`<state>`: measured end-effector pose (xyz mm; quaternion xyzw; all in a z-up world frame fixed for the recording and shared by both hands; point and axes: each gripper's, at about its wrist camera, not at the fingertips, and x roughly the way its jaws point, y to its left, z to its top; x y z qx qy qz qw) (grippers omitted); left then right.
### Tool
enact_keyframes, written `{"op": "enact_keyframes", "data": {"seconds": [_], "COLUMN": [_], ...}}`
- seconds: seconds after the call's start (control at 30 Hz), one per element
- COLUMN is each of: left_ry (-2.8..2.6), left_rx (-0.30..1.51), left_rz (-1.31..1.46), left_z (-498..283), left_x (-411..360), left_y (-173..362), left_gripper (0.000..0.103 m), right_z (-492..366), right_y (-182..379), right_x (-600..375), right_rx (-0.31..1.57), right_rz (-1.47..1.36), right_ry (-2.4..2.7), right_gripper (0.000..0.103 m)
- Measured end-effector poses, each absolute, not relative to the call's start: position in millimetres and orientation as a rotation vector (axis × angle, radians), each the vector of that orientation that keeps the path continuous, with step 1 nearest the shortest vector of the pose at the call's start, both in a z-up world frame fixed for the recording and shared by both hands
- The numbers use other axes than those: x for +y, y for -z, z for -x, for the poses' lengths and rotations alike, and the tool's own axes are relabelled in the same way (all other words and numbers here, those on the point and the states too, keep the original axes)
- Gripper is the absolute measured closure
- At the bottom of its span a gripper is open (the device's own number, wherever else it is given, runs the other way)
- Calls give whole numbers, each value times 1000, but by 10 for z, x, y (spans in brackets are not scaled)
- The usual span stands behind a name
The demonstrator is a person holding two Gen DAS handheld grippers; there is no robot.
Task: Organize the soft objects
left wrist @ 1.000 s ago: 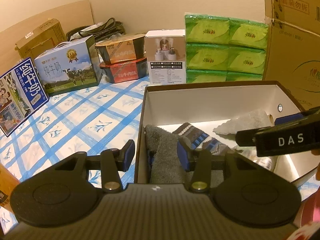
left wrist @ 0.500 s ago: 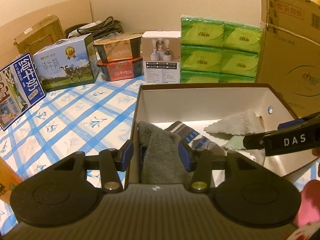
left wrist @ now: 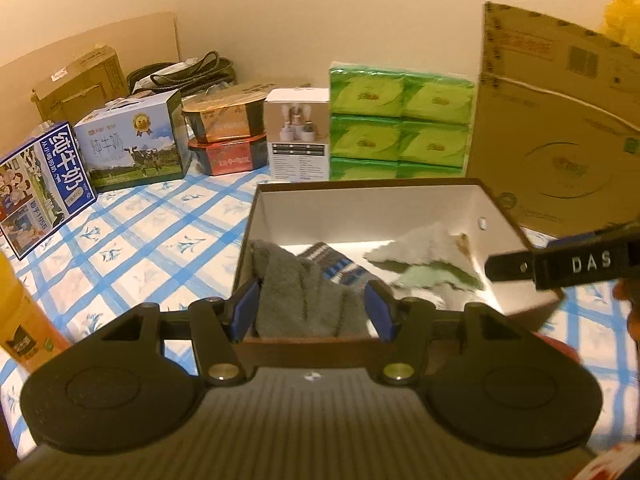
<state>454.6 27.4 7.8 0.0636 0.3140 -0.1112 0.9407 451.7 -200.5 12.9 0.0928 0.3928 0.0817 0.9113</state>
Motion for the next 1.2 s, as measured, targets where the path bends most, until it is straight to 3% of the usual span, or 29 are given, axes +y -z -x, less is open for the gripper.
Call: {"op": "enact_keyframes", "data": {"seconds": [0.6,1.2], "left_ry": [193,67], "left_rx": [601,655], "left_rz": [-77,-17], "left_z": [-2827,-1234], "left_x": [207,205], "left_y": [-677,-677], "left_gripper": [41,41], "right_z": [-2771,-1328], "right_y": [-592,-520], "right_x": [-2066,-1985], "right_rx": [677,658], "right_rz": [-157,-127], "right_ry": [-232,-329], "right_gripper": [15,15]}}
